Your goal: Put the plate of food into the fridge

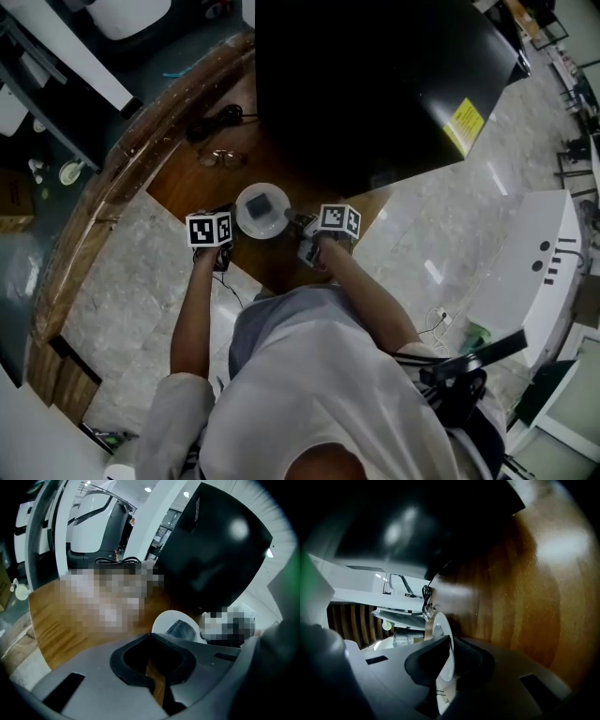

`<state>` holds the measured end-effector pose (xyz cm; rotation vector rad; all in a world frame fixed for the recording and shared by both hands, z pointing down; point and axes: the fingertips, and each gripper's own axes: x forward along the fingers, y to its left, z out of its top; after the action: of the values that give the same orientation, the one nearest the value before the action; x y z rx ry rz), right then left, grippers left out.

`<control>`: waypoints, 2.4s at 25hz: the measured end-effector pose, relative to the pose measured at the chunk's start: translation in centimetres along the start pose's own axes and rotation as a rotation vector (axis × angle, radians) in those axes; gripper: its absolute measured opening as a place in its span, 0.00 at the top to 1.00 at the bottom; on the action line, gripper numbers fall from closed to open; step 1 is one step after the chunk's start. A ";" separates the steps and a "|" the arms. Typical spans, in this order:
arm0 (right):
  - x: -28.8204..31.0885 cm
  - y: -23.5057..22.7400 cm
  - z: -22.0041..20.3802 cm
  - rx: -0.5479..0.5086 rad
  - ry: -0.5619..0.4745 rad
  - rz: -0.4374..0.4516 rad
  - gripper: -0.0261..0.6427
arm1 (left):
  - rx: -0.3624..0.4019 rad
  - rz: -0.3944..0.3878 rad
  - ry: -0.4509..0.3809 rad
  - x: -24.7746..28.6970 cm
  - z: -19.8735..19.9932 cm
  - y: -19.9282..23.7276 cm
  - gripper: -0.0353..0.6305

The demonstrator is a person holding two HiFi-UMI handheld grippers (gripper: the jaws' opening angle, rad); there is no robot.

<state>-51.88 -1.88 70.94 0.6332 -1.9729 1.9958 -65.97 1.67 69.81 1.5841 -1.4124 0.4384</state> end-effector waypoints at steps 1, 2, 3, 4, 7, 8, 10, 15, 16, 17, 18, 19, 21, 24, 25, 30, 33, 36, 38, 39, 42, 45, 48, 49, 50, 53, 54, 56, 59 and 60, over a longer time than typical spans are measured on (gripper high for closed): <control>0.0 0.1 -0.3 -0.002 0.002 0.011 0.90 | -0.005 0.000 -0.004 0.0 0.0 0.1 0.93; 0.0 0.1 -0.6 -0.006 0.005 0.021 0.90 | -0.009 0.001 -0.005 0.0 0.0 0.3 0.93; 0.1 0.1 -0.9 -0.012 0.008 0.029 0.91 | -0.012 0.002 -0.002 0.0 0.0 0.4 0.93; 0.1 0.2 -1.1 -0.018 0.011 0.037 0.91 | -0.011 0.005 0.005 0.0 0.0 0.5 0.93; -0.7 0.6 -1.9 -0.021 0.007 0.091 0.92 | 0.016 0.021 0.018 0.0 -0.3 0.2 0.93; -1.1 0.7 -2.2 -0.021 0.006 0.114 0.92 | 0.023 0.023 0.018 0.0 -0.5 0.0 0.93; -1.5 0.7 -2.4 -0.025 0.006 0.144 0.93 | 0.023 0.016 0.020 0.3 -0.8 -0.2 0.93; -1.9 0.3 -2.7 0.005 -0.026 0.212 0.93 | 0.039 -0.019 0.040 1.2 -1.0 -0.5 0.93; -2.3 0.0 -2.8 0.012 -0.032 0.222 0.93 | 0.045 -0.026 0.046 1.4 -1.1 -0.8 0.93; -2.7 -0.3 -2.8 0.016 -0.036 0.230 0.93 | 0.049 -0.033 0.050 1.7 -1.2 -1.3 0.93; -3.2 -0.7 -2.7 0.016 -0.037 0.236 0.93 | 0.050 -0.041 0.056 2.1 -1.4 -1.8 0.93; -3.5 -1.0 -2.7 0.015 -0.035 0.241 0.93 | 0.050 -0.047 0.062 2.4 -1.5 -2.2 0.93; -4.0 -1.2 -2.7 0.019 -0.036 0.252 0.93 | 0.053 -0.056 0.075 2.7 -1.8 -2.6 0.93; -4.7 -1.8 -2.6 0.042 -0.056 0.272 0.93 | 0.073 -0.065 0.087 3.0 -2.0 -3.3 0.93; -5.0 -2.1 -2.6 0.045 -0.062 0.278 0.93 | 0.079 -0.067 0.090 3.2 -2.2 -3.7 0.93; -6.0 -3.4 -2.3 0.040 -0.052 0.277 0.93 | 0.064 -0.105 0.098 4.4 -2.7 -5.1 0.93; -4.0 -3.5 -2.0 0.018 -0.028 0.268 0.93 | 0.016 -0.153 0.104 5.9 -1.9 -3.1 0.93; -3.8 -3.8 -2.1 0.016 -0.027 0.267 0.93 | -0.017 -0.166 0.111 6.6 -1.6 -2.4 0.93; -6.4 -4.6 -1.9 0.033 -0.033 0.275 0.93 | -0.026 -0.164 0.114 6.9 -2.0 -4.6 0.93; -8.7 -5.6 -1.7 0.042 -0.037 0.283 0.93 | -0.030 -0.162 0.118 7.3 -2.6 -6.9 0.93; -15.4 -8.7 -1.1 0.061 -0.050 0.313 0.92 | -0.037 -0.152 0.130 9.0 -5.0 -13.4 0.93; -20.9 -11.0 -0.8 0.073 -0.065 0.345 0.92 | -0.049 -0.139 0.133 9.6 -6.8 -18.4 0.93; -27.6 -14.1 0.1 0.093 -0.086 0.385 0.92 | -0.056 -0.118 0.142 10.7 -9.0 -24.7 0.93; -29.8 -15.4 0.7 0.097 -0.094 0.402 0.92 | -0.054 -0.108 0.146 11.5 -9.7 -26.8 0.93; -31.8 -16.5 1.6 0.094 -0.102 0.424 0.92 | -0.054 -0.097 0.147 12.5 -10.3 -28.9 0.93; -36.1 -18.8 4.0 0.097 -0.119 0.478 0.92 | -0.080 -0.063 0.145 14.6 -11.2 -32.8 0.93; -37.0 -19.3 4.4 0.111 -0.121 0.481 0.92 | -0.091 -0.059 0.149 14.9 -11.5 -33.6 0.93; -38.4 -19.3 5.2 0.103 -0.131 0.514 0.92 | -0.099 -0.069 0.161 15.2 -12.2 -35.0 0.93; -40.7 -19.1 6.4 0.095 -0.151 0.557 0.92 | -0.093 -0.121 0.161 15.6 -12.7 -38.1 0.93; -41.6 -19.2 6.8 0.095 -0.158 0.564 0.92 | -0.098 -0.143 0.153 15.8 -12.7 -39.3 0.93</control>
<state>-5.71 -3.02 67.69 0.2729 -2.3598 2.4301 -21.93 -1.13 72.62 1.5277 -1.1794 0.3906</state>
